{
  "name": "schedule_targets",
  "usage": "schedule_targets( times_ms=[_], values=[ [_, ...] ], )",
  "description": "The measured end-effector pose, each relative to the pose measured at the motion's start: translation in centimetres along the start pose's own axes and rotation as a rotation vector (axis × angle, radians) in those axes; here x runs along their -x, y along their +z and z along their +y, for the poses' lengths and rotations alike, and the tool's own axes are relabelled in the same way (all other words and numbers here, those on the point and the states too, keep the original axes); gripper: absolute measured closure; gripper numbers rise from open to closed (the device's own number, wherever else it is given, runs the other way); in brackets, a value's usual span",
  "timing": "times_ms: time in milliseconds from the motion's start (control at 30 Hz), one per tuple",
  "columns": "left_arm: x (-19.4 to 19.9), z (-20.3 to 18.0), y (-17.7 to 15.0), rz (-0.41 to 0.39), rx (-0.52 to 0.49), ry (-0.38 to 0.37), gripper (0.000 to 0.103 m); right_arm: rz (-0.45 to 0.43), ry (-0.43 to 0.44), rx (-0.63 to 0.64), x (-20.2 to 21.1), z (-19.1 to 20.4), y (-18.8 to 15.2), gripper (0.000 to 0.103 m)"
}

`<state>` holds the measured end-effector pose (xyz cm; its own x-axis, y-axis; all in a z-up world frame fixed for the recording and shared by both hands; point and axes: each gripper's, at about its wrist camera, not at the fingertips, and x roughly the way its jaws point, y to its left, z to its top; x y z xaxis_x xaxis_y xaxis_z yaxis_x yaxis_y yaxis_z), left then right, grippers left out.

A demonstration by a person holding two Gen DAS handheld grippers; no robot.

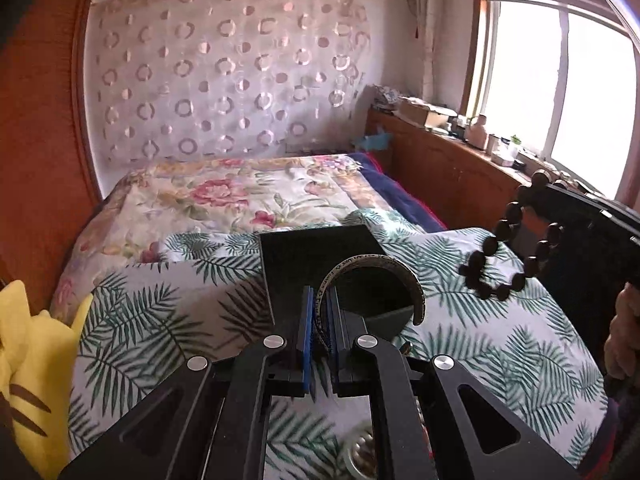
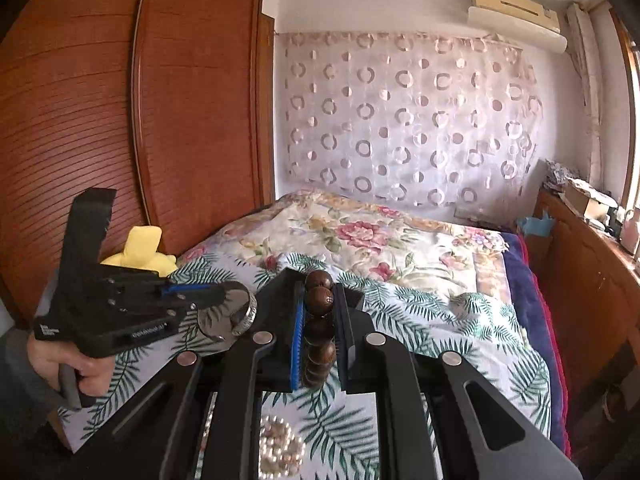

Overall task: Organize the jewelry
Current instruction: 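Carry the silver bangle into the black box and open the left gripper while right holds beads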

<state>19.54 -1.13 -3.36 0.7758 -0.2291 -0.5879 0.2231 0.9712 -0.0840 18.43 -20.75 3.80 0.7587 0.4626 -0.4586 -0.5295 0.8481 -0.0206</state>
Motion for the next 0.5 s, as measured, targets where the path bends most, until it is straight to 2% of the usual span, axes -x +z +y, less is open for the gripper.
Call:
schedule_targets(
  times_ms=[267,500],
  values=[
    [-3.5,0.8,-0.3,0.058,0.0,0.042,0.096,0.027,0.01,0.016,-3.2,-0.2,0.9,0.088],
    [-4.8,1.1,-0.3,0.067,0.012,0.063,0.095,0.074,0.019,-0.011,-6.4,-0.9,1.0,0.088]
  ],
)
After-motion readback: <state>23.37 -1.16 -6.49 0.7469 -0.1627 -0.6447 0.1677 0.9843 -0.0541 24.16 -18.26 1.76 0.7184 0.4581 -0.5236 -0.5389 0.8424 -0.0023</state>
